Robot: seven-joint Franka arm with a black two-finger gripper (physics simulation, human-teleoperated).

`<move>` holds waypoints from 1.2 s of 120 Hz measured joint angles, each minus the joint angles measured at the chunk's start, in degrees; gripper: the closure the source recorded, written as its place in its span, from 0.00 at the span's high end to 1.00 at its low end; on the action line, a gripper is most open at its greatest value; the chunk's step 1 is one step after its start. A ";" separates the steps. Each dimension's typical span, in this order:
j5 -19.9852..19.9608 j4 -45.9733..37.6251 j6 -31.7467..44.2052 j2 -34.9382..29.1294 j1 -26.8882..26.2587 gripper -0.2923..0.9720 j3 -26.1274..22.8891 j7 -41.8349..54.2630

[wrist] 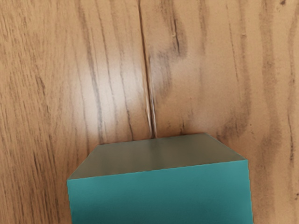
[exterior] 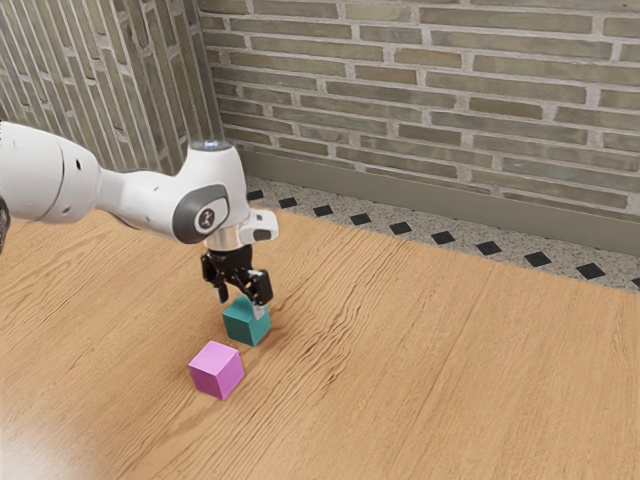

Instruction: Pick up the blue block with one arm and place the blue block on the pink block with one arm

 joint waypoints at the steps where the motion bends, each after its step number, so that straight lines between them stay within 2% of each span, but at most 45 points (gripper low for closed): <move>1: 0.00 -0.01 0.21 0.08 0.00 0.77 0.00 -0.03; 24: -0.09 -0.20 4.24 1.22 0.10 0.77 0.28 -1.09; 57: 0.01 -5.99 9.14 -1.39 1.28 0.77 0.35 -2.91; 82: 0.21 -6.58 11.43 -1.25 1.65 0.76 0.30 -3.99; 122: 0.31 -6.65 12.55 -0.19 1.52 0.70 0.04 -4.50; 144: 0.25 -6.65 12.71 -0.43 1.59 0.59 0.03 -4.63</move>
